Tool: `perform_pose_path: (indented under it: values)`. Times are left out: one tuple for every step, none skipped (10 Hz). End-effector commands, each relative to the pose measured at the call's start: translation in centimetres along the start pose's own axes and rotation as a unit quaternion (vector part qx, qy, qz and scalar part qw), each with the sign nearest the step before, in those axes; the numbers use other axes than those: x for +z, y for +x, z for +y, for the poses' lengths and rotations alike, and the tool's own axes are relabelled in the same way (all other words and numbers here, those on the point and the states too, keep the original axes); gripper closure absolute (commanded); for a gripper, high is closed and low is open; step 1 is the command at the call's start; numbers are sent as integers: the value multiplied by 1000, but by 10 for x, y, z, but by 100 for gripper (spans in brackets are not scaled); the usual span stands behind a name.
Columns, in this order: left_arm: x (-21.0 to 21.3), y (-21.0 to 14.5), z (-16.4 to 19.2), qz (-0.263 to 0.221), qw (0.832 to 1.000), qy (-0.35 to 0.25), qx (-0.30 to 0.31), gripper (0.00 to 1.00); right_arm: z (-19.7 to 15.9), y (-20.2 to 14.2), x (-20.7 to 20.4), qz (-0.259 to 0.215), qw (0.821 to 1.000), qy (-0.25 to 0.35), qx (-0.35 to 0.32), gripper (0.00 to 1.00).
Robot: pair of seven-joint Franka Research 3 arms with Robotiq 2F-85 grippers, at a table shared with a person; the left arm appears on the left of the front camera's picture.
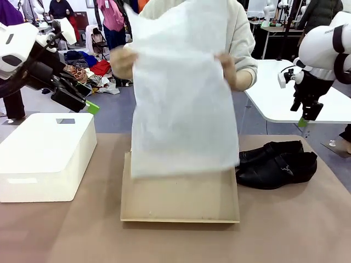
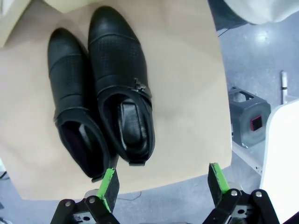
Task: Pack the shoes into the box.
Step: Place one shoe of the Shoes into the Shoes Box.
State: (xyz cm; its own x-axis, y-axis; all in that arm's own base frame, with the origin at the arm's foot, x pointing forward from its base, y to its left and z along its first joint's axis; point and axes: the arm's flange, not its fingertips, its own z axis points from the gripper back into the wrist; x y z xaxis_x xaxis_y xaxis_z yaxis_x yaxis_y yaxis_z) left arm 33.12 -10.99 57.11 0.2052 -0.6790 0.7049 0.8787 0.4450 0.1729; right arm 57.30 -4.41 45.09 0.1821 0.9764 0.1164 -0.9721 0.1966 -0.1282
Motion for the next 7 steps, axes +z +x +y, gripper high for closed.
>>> perform_pose_path:
  values:
    - [1, 0, 0, -3, 1000, -3, 0, 0, -9, 1, -8, -28, 1000, -9, -4, 0]
    - [1, 0, 0, -3, 1000, -3, 0, 0, -11, 0, -13, -31, 999, -9, -3, 0]
    - [1, 0, 0, -3, 1000, -3, 0, 0, -13, 0, -16, -31, 999, -4, -5, 0]
    - [1, 0, 0, -3, 1000, -3, 0, 0, -13, 2, -16, -33, 999, 7, -10, 0]
    - [1, 0, 0, -3, 1000, -3, 0, 0, -5, 1, -17, -18, 1000, 0, -16, 0]
    - [1, 0, 0, -3, 1000, -3, 0, 0, -5, 1, -17, -18, 1000, 0, -16, 0]
    - [1, 0, 0, -3, 1000, -3, 0, 0, -5, 1, -17, -18, 1000, 0, -16, 0]
